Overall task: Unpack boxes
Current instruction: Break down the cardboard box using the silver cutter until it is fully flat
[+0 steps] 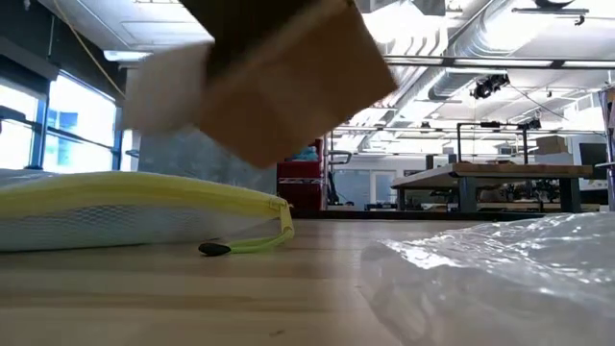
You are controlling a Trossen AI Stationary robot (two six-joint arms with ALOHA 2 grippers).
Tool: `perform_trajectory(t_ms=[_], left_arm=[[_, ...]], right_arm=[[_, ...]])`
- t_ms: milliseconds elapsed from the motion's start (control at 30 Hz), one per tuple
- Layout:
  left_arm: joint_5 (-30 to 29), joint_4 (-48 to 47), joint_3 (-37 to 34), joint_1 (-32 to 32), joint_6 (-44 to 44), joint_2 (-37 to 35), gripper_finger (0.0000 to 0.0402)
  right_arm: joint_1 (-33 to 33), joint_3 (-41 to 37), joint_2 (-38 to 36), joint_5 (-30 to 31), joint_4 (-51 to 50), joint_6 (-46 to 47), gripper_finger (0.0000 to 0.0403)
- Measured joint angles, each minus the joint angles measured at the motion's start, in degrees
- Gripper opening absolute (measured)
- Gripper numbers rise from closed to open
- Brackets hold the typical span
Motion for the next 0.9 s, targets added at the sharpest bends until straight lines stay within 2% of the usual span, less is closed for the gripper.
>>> perform_trajectory(t_ms=[100,200,333,400,500,600,700,800,900], left_arm=[[3.27,5.33,0.55,4.62,-5.67,5.11,0.0000],[10.10,15.59,2.09,9.49,-14.43,15.12,0.0000],[18.57,19.14,10.58,14.93,-25.12,27.67,0.0000],[20.72,20.39,14.78,16.57,-30.87,31.71,0.0000],[25.63,26.99,19.04,18.48,-37.87,36.79,0.0000],[29.10,33.44,19.63,19.65,-41.03,37.39,0.0000],[31.96,34.99,17.54,20.88,-37.55,33.29,0.0000],[32.83,28.86,14.81,21.15,-30.33,30.02,0.0000],[31.30,23.56,12.90,19.90,-25.85,30.08,0.0000]], right_arm=[[-1.01,-3.29,0.07,0.99,2.51,-0.02,0.0146],[-2.21,-5.11,0.07,1.32,3.49,0.00,0.0146],[-3.95,-5.74,0.05,1.97,4.81,-0.05,0.0146],[-4.35,-5.74,0.04,1.99,5.09,-0.11,0.0146],[-4.44,-5.74,0.05,1.98,5.11,-0.15,0.0146],[-4.44,-5.72,0.34,1.17,5.50,-0.17,0.0146],[-4.42,-5.72,0.40,1.15,5.57,-0.17,0.0146],[-4.42,-5.72,1.43,2.40,6.76,-0.87,0.0146],[-3.61,-5.72,5.03,9.22,12.23,-9.21,0.0146]])
